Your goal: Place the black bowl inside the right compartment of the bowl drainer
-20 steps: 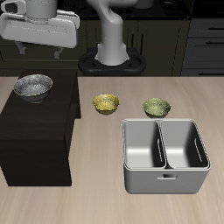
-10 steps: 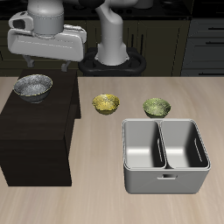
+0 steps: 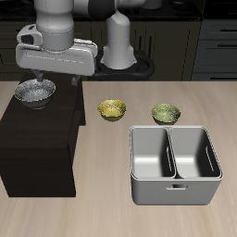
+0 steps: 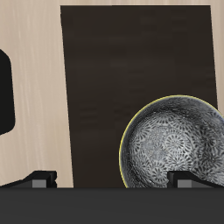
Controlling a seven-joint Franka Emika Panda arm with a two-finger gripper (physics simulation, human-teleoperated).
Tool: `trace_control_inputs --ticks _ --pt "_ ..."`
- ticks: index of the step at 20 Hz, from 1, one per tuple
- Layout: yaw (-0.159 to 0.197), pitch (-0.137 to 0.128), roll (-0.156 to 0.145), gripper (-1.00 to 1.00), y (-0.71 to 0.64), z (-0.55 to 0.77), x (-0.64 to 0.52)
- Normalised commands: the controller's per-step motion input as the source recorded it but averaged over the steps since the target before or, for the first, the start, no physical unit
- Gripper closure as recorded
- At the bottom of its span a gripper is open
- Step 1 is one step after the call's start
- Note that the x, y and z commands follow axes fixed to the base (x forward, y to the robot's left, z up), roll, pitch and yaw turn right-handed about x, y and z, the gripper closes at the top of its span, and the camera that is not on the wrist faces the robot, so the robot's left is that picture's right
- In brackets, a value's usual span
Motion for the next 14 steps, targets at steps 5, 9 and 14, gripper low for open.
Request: trace_control_inputs --ticks 5,9,14 --pt "-0.001 0.036 -0.02 -1.0 0.0 -0.25 0.01" --pt "-0.011 0.03 -0.005 -1.0 -0.12 -0.2 -0.02" --pt "0.025 0.053 0.003 -1.0 -0.02 -0.25 -0.04"
